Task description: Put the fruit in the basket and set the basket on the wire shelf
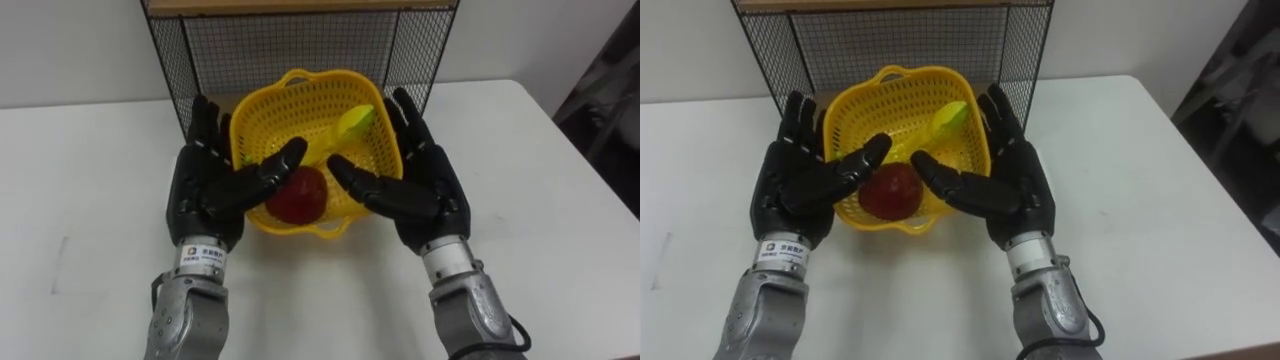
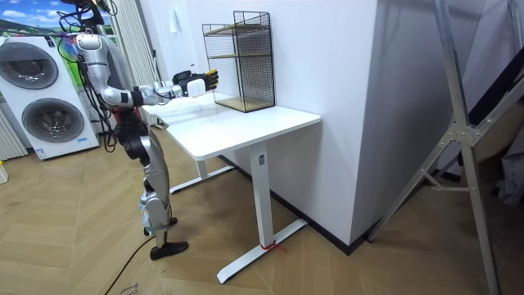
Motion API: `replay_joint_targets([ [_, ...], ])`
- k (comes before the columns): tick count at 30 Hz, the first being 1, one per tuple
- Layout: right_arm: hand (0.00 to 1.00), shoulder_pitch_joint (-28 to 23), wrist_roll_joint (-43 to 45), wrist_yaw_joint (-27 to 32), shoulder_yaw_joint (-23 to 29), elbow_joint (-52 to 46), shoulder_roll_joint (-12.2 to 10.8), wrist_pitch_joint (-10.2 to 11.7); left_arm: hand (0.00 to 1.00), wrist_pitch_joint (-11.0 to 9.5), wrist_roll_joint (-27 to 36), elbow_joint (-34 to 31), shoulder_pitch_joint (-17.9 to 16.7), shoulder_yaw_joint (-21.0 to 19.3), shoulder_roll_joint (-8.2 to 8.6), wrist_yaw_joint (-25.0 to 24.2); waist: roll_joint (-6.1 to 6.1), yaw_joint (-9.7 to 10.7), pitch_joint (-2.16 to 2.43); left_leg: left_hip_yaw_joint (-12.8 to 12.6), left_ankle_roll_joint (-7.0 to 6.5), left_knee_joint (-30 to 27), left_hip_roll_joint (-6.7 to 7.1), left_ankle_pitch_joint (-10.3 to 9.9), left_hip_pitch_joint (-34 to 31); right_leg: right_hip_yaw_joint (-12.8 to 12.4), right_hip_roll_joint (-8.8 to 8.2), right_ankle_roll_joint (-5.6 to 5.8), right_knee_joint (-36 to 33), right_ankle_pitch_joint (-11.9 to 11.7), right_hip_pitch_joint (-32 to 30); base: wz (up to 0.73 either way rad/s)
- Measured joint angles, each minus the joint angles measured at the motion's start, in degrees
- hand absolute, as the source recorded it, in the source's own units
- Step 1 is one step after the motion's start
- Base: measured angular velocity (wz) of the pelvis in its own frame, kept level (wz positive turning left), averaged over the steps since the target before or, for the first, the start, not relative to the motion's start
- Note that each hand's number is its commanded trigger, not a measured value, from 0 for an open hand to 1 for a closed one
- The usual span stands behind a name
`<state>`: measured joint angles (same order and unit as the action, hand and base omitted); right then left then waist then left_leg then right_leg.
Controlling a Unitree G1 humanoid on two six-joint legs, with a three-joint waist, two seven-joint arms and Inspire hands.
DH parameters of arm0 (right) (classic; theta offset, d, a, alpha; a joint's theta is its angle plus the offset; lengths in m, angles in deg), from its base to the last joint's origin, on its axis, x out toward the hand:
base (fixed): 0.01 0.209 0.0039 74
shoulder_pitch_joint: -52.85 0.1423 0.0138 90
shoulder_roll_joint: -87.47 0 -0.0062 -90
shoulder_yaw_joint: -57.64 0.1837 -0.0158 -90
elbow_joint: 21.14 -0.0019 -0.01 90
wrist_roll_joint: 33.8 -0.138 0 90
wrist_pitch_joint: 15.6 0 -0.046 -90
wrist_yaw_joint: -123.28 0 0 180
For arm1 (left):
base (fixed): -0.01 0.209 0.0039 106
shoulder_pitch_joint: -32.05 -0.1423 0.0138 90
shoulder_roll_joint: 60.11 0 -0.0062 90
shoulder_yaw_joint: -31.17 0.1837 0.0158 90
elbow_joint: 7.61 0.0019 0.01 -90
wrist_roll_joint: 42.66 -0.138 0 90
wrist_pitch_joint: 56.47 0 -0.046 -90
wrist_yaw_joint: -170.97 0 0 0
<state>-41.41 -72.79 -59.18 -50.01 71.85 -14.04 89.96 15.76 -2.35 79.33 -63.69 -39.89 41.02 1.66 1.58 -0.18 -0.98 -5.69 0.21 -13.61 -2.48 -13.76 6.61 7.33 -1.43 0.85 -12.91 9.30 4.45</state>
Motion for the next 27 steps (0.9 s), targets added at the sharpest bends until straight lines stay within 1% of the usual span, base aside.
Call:
replay_joint_targets([
  [2, 0.00, 0.0, -0.4, 0.0, -0.2, 0.5, 0.0, 0.0, 0.00, 0.0, 0.0, 0.0, 0.0, 0.0, -0.01, 0.0, -0.03, -0.1, -0.03, -0.1, 0.13, -1.2, -0.32, -0.5, -0.2, 0.2, 0.10, -0.28, -1.1, 0.4, -0.4, -0.06],
  [4, 0.00, -0.2, -1.7, -0.2, -0.5, 0.7, 0.0, -0.1, 0.00, -0.1, 0.0, 0.0, -0.2, -0.2, -0.09, 0.0, 0.17, -0.9, -0.12, -0.5, 0.72, -6.1, -1.46, -3.1, -2.0, 0.3, 0.67, -1.23, -5.7, 2.8, -2.1, -0.19],
  [5, 0.00, -0.2, -1.9, -0.2, -0.6, 0.8, 0.0, -0.1, 0.00, -0.1, 0.0, 0.0, -0.2, -0.2, -0.11, 0.0, 0.19, -1.1, -0.12, -0.5, 0.96, -7.8, -1.92, -3.9, -2.5, 0.6, 0.83, -1.51, -6.8, 3.4, -2.6, -0.11],
  [7, 0.00, -0.5, -2.1, -0.3, -0.9, 0.8, 0.1, -0.2, 0.00, -0.1, -0.1, 0.0, -0.3, -0.3, -0.15, 0.0, 0.08, -1.5, -0.17, -0.3, 2.25, -14.9, -3.89, -7.0, -5.4, 0.8, 1.96, -2.81, -11.9, 6.3, -5.0, -0.05],
  [8, 0.00, -0.6, -2.1, -0.3, -0.9, 0.8, 0.1, -0.2, 0.00, -0.1, -0.1, 0.0, -0.4, -0.3, -0.22, 0.0, 0.16, -1.6, -0.12, -0.3, 2.59, -16.6, -4.20, -7.5, -6.1, 0.7, 2.15, -3.10, -13.3, 7.4, -5.9, -0.04],
  [9, 0.00, -0.8, -2.0, -0.3, -1.1, 0.8, 0.1, -0.3, 0.00, -0.1, -0.1, 0.1, -0.7, -0.3, -0.31, 0.0, 0.25, -1.7, -0.10, -0.3, 2.87, -20.7, -4.89, -7.7, -7.8, 0.3, 2.44, -3.50, -15.3, 9.0, -6.6, -0.04],
  [10, 0.00, -1.4, -2.0, -0.4, -1.2, 0.8, 0.4, -0.4, 0.00, -0.1, -0.1, 0.1, -1.1, -0.2, -0.29, 0.0, -0.08, -1.6, -0.17, -0.2, 2.84, -26.6, -5.93, -7.0, -10.0, 0.0, 2.71, -4.00, -16.6, 10.4, -6.6, -0.07],
  [11, 0.00, -1.5, -2.0, -0.4, -1.2, 0.8, 0.4, -0.5, 0.00, -0.1, -0.1, 0.1, -1.2, -0.2, -0.34, 0.0, -0.26, -1.7, -0.18, 0.2, 2.60, -29.5, -6.26, -6.3, -11.3, -0.1, 2.92, -4.32, -17.1, 10.7, -6.5, -0.09],
  [12, 0.00, -1.5, -2.1, -0.4, -1.5, 0.8, 0.4, -0.6, 0.00, -0.1, -0.1, 0.1, -1.2, -0.3, -0.41, 0.0, -0.37, -1.7, -0.26, 1.0, 2.33, -34.9, -6.69, -3.6, -14.3, -0.4, 3.20, -5.01, -17.9, 11.2, -5.9, 0.00],
  [13, 0.00, -1.5, -2.1, -0.5, -1.5, 0.9, 0.4, -0.6, 0.00, -0.1, -0.1, 0.1, -1.2, -0.3, -0.37, 0.0, 0.39, -1.7, -0.44, 2.0, 2.21, -37.3, -5.98, -2.0, -16.9, -1.0, 3.22, -5.80, -18.0, 11.4, -5.3, 0.09],
  [14, 0.00, -1.5, -2.3, -0.5, -1.4, 0.9, 0.4, -0.5, 0.00, -0.1, 0.0, 0.1, -1.0, -0.2, -0.25, 0.0, 0.55, -1.3, -0.28, 2.5, 1.91, -36.4, -4.71, -2.2, -18.3, -1.1, 3.09, -6.01, -17.9, 11.4, -5.3, 0.10],
  [15, 0.00, -1.4, -2.7, -0.4, -0.9, 0.9, 0.4, -0.4, 0.00, -0.2, -0.1, 0.3, -0.7, 0.1, 0.02, 0.0, 0.75, -1.4, -0.30, 2.6, 1.37, -32.4, -2.47, -2.4, -20.6, -1.9, 2.68, -6.00, -17.8, 11.5, -5.3, -0.17],
  [16, 0.00, -1.4, -2.7, -0.5, -0.8, 0.9, 0.4, -0.5, 0.00, -0.3, -0.9, 0.3, -0.7, 0.1, 0.36, 0.0, 0.70, -2.1, -0.30, 2.4, 1.59, -26.1, -0.50, -1.6, -22.4, -2.7, 2.44, -5.65, -17.4, 11.7, -5.6, -0.34],
  [17, 0.00, -1.4, -2.7, -0.5, -0.9, 0.9, 0.4, -0.7, 0.00, -0.4, -1.4, 0.3, -0.7, 0.0, 0.31, -0.1, 0.64, -2.5, -0.26, 2.4, 1.62, -22.0, 0.29, -0.4, -23.0, -2.7, 2.31, -5.61, -17.2, 11.7, -5.5, -0.51],
  [18, 0.00, -1.4, -2.6, -0.7, -0.9, 1.0, 0.4, -0.8, 0.00, -0.5, -1.7, 0.3, -0.6, -0.3, 0.34, -0.1, 0.52, -3.0, -0.18, 2.7, 1.31, -13.6, 0.98, 3.0, -23.5, -2.5, 2.29, -5.86, -17.0, 11.9, -5.4, -0.47],
  [19, 0.00, -1.6, -2.6, -0.8, -1.3, 1.2, 0.4, -1.1, 0.00, -0.6, -1.8, 0.3, -0.8, -0.4, 0.24, -0.1, 0.59, -3.2, 0.36, 2.8, 0.77, -10.2, 1.15, 7.5, -23.4, -2.6, 2.23, -5.71, -16.9, 12.3, -5.0, -0.29],
  [20, 0.00, -1.7, -2.4, -0.8, -1.3, 1.2, 0.4, -1.4, 0.00, -0.5, -1.8, 0.3, -0.8, -0.6, 0.05, -0.1, 1.48, -2.7, 0.71, 2.7, 0.34, -8.6, 1.68, 10.1, -22.5, -2.3, 1.94, -5.28, -16.7, 12.5, -4.7, -0.04],
  [21, 0.00, -1.6, -2.4, -0.9, -1.3, 1.2, 0.6, -1.4, 0.00, -0.5, -1.8, 0.3, -0.7, -0.6, -0.01, -0.1, 1.87, -2.3, 0.68, 2.7, 0.17, -8.1, 2.12, 10.6, -22.3, -2.2, 1.58, -5.32, -16.7, 12.5, -4.6, 0.18],
  [22, 0.00, -1.6, -2.6, -1.4, -1.3, 1.0, 1.4, -1.4, 0.00, -0.4, -1.8, 0.3, -0.8, -0.4, -0.04, -0.1, 2.39, -1.9, 0.85, 2.7, -0.37, -8.4, 2.39, 11.3, -22.2, -2.1, 1.46, -5.15, -16.1, 12.6, -4.0, 0.05],
  [23, 0.00, -1.6, -2.9, -1.5, -1.4, 1.0, 1.8, -1.4, 0.00, -0.3, -1.8, 0.3, -0.8, -0.2, -0.08, -0.1, 2.19, -1.8, 0.76, 2.8, -0.75, -9.0, 2.37, 11.8, -22.2, -2.1, 1.54, -5.14, -15.6, 12.6, -3.6, -0.10],
  [24, 0.00, -1.6, -3.3, -1.5, -1.5, 1.0, 2.3, -1.4, 0.00, -0.3, -1.8, 0.2, -0.8, 0.1, -0.33, -0.1, 1.99, -1.9, 0.60, 2.8, -1.45, -10.5, 2.43, 11.9, -22.2, -2.1, 1.64, -4.86, -15.0, 12.9, -2.8, -0.11],
  [25, 0.00, -1.6, -3.4, -1.5, -1.8, 0.8, 2.5, -1.4, 0.00, -0.3, -1.7, 0.2, -0.7, 0.0, -0.42, -0.1, 1.99, -1.7, 0.62, 2.7, -1.95, -11.6, 2.67, 11.2, -22.3, -2.4, 1.34, -4.56, -14.2, 13.2, -2.1, -0.07],
  [26, 0.00, -1.6, -3.5, -1.5, -1.7, 0.6, 2.7, -1.4, 0.00, -0.3, -1.7, 0.1, -0.5, 0.0, -0.42, -0.1, 1.92, -1.7, 0.60, 2.6, -2.09, -12.0, 2.95, 10.6, -22.5, -2.4, 1.22, -4.41, -13.8, 13.3, -1.8, 0.00],
  [27, 0.00, -1.3, -3.5, -1.5, -1.7, 0.4, 2.8, -1.4, 0.00, -0.3, -1.7, 0.1, -0.3, 0.0, -0.43, -0.1, 2.02, -1.6, 0.57, 2.4, -2.30, -12.3, 3.38, 9.8, -22.5, -2.4, 0.53, -4.07, -13.7, 13.9, -1.6, 0.00],
])
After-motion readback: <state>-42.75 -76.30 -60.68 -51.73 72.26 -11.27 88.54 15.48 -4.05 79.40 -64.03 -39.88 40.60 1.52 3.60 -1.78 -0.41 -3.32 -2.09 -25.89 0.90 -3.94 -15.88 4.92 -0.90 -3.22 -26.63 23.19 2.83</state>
